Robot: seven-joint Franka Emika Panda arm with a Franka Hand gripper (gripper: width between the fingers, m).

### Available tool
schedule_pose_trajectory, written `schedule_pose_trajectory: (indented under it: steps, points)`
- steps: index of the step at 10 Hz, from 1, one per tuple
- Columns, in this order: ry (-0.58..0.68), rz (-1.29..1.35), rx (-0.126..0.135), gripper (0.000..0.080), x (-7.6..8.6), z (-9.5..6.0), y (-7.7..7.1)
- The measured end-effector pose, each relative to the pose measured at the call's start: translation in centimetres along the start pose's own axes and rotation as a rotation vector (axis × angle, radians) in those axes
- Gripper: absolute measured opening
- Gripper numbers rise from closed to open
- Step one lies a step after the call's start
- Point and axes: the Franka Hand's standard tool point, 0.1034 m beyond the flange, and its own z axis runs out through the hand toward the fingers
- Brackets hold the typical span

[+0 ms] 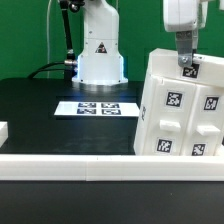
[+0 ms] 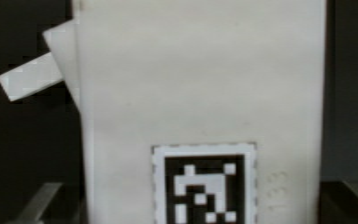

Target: Assemble cabinet

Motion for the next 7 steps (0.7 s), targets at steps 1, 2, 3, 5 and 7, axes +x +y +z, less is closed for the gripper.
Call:
schedule_pose_trajectory:
  steps: [1, 2, 3, 5, 7]
  points:
    - [-0.015, 0.003, -0.002, 0.056, -0.23, -0.02, 0.06]
    - [-0.022, -0.022, -0.006, 0.0657, -0.47, 0.04, 0.2]
    - [-0.026, -0.03, -0.006, 0.0777, -0.53, 0.03, 0.22]
    - [-0.029, -0.035, -0.006, 0.0793, -0.62, -0.04, 0.23]
    - [-0.048, -0.055, 0.001, 0.0798, -0.89, -0.72, 0.04]
